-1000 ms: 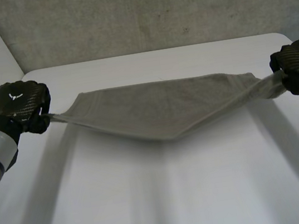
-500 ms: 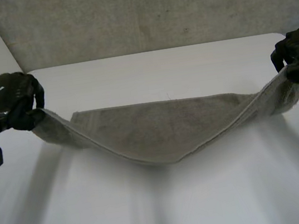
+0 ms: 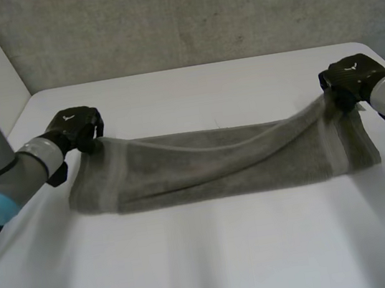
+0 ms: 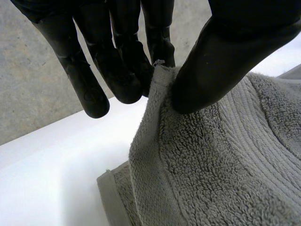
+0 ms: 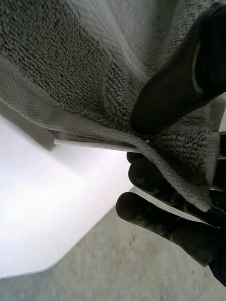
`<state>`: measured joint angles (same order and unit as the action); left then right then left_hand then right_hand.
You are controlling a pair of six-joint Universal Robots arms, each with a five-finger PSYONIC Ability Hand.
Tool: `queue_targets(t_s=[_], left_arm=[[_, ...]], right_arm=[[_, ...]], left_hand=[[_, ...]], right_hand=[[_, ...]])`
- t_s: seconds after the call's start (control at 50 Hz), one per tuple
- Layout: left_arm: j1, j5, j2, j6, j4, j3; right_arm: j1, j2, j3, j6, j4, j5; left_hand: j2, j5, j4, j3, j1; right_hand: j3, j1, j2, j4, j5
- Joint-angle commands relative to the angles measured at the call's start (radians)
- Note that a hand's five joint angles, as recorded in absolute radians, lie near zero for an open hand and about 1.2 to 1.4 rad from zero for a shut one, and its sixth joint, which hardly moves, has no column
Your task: Fold the towel.
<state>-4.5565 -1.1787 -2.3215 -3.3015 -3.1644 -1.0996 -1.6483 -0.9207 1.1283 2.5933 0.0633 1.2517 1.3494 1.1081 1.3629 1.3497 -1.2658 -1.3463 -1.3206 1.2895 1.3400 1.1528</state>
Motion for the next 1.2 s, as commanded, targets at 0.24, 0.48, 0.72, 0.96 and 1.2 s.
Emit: queue_targets(t_s=[0.24,0.48,0.72,0.96,1.2], left_arm=[[0.027,-0.154,-0.226,-0.004,0.006,0.262],[0.027,-0.164,-0.248,-0.007,0.001,0.284],[0.034,-0.188,-0.116,0.005,0.017,0.190],[0.033,-0.184,0.213,0.028,-0.041,-0.167],[0.031,-0.180,0.303,0.049,-0.203,-0.451]], right_arm=[[-0.082,0.250,-0.238,0.001,-0.100,0.124],[-0.096,0.319,-0.305,-0.012,-0.091,0.176],[-0.117,0.157,-0.265,-0.002,-0.037,0.215],[-0.105,-0.130,0.024,0.004,-0.037,0.195],[-0.065,-0.201,0.367,-0.091,-0.037,0.101]], left_hand=[[0.047,0.114,0.033,0.047,-0.130],[0.047,0.114,0.033,0.047,-0.130],[-1.156,-1.090,-1.170,-1.157,1.073],[-1.153,-1.087,-1.167,-1.154,1.070],[-1.153,-1.087,-1.167,-1.154,1.070]], right_hand=[[-0.050,-0.076,0.107,0.056,0.069],[0.143,0.117,-0.086,-0.136,-0.124],[1.172,1.146,-1.115,-1.165,-1.153],[1.172,1.146,-1.115,-1.165,-1.153],[1.171,1.145,-1.114,-1.165,-1.152]])
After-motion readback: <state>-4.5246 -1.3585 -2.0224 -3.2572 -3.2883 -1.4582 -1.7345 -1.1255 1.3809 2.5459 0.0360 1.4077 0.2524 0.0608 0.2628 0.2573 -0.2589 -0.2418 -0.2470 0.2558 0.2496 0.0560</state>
